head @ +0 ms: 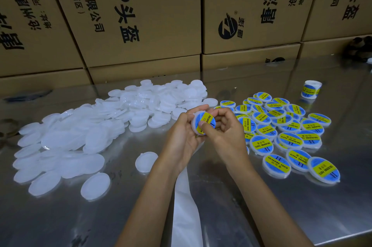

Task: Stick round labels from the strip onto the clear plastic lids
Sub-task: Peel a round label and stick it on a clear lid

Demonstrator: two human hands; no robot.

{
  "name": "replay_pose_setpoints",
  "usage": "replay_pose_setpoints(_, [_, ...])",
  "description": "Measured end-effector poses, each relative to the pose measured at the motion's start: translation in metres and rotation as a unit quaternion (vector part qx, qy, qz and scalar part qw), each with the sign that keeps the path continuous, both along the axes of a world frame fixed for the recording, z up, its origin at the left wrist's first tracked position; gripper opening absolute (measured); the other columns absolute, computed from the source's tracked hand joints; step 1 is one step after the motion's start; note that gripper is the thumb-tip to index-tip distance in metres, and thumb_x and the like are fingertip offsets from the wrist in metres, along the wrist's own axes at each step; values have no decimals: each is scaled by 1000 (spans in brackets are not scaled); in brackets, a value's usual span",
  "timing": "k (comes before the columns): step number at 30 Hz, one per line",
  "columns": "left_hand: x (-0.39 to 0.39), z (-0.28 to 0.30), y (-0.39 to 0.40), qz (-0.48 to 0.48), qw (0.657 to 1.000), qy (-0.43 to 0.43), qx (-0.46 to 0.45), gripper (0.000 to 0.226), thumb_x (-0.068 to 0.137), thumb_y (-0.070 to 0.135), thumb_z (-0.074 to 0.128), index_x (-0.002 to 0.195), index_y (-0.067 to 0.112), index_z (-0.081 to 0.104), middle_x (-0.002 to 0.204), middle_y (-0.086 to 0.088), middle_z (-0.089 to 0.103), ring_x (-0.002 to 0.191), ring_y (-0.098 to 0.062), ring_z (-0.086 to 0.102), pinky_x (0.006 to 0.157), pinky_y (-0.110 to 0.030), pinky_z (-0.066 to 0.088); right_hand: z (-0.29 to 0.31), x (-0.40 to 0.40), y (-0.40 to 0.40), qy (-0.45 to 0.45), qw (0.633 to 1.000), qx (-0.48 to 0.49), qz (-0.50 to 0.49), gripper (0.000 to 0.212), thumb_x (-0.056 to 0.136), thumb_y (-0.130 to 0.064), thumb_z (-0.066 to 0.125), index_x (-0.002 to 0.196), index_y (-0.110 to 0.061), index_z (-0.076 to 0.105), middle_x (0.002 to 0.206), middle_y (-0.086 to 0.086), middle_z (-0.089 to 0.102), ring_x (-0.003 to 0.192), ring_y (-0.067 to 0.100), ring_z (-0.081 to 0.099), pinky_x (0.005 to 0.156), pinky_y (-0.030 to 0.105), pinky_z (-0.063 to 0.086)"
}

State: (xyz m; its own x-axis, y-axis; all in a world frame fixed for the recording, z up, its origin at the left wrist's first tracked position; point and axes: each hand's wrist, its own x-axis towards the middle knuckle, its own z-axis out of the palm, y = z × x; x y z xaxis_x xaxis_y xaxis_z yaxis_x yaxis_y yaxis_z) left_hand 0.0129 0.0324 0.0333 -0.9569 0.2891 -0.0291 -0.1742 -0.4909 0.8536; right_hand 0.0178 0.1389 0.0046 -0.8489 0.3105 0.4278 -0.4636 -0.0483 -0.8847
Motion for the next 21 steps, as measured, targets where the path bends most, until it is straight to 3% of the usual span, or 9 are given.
replay_pose_setpoints(4, [0, -1, 2, 2, 1000, 10, -18, 38, 103, 13, 31, 127, 6, 59, 133, -24, 62, 118, -35, 62, 111, -48, 42, -3, 2, -3, 11, 996, 69, -62, 30, 79, -9, 78, 87, -27, 56, 85, -14, 64, 69, 8, 61, 64, 17, 47])
replay_pose_setpoints(8, [1, 3, -2, 2, 998, 16, 54, 35, 103, 10, 33, 127, 5, 58, 132, -16, 66, 125, -35, 61, 107, -48, 45, -4, 2, -1, 2, 984, 116, -132, 40, 72, -35, 84, 95, -29, 52, 94, -12, 54, 74, 12, 52, 68, 19, 43])
replay_pose_setpoints(13, [7, 10, -1, -23, 995, 21, 98, 36, 103, 10, 31, 125, 2, 57, 131, -14, 67, 114, -23, 68, 95, -33, 55, -8, 5, -5, -11, 967, 207, -147, 46, 72, -70, 68, 76, -28, 49, 71, -9, 51, 68, 10, 49, 59, 26, 41])
replay_pose_setpoints(18, [8, 11, 0, -47, 993, 27, 105, 35, 103, 11, 30, 122, 3, 58, 131, -13, 67, 110, -20, 69, 90, -34, 57, -9, 7, -6, -23, 945, 279, -168, 54, 78, -80, 49, 68, -27, 46, 57, -6, 48, 53, 11, 45, 48, 25, 32])
replay_pose_setpoints(21, [7, 10, 0, -49, 994, 34, 93, 36, 102, 11, 29, 119, 5, 60, 131, -11, 67, 109, -20, 69, 89, -35, 56, -10, 7, -5, -45, 935, 304, -176, 63, 85, -79, 38, 64, -20, 43, 52, -3, 46, 53, 14, 46, 50, 31, 32])
